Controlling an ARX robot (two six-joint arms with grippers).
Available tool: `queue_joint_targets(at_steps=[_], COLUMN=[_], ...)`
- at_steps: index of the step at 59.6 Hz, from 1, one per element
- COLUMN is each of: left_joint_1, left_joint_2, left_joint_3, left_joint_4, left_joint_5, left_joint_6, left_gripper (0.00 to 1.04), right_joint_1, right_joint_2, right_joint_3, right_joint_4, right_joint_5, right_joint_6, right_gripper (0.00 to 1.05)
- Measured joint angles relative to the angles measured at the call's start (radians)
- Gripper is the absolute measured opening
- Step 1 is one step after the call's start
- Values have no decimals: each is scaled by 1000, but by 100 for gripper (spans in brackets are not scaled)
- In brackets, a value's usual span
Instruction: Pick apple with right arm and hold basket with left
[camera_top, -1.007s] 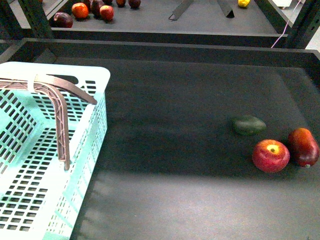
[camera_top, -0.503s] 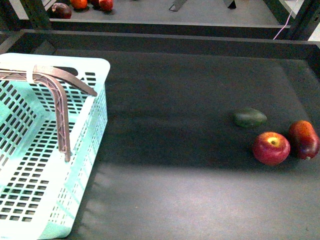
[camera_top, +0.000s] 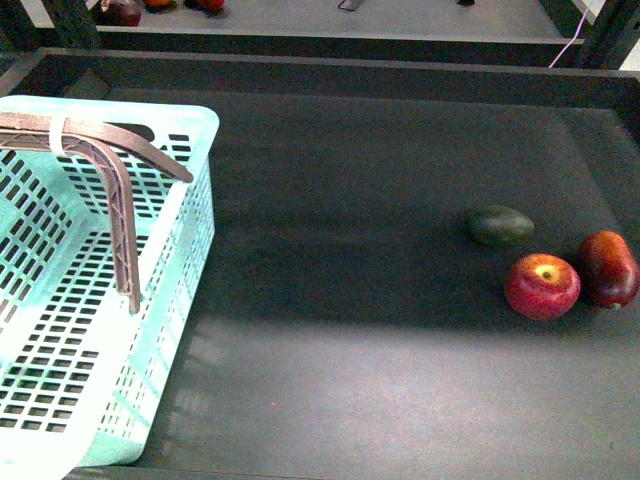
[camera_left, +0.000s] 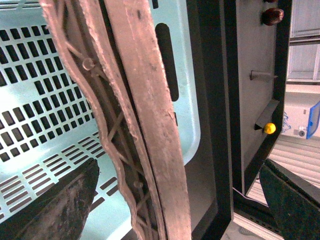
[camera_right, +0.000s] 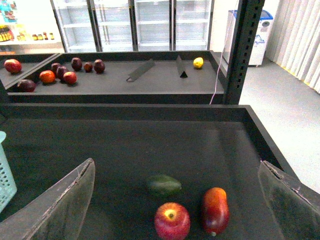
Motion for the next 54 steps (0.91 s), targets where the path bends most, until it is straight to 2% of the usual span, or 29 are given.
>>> queue_joint_targets(at_steps=[25, 47, 54], left_joint_1=[14, 22, 26], left_joint_2=[150, 189, 188], left_joint_3=[155, 190, 190], left_joint_4=[-79, -121, -130], left_joint_5=[-13, -21, -11], left_joint_6=[-8, -7, -34], left_gripper=[97, 32, 15], right_joint_1=[0, 0, 0], right_joint_2=[0, 0, 0], right_joint_3=[0, 0, 0], right_joint_4=[0, 0, 0], right_joint_5=[0, 0, 0], right_joint_6=[0, 0, 0], right_gripper=[96, 96, 96])
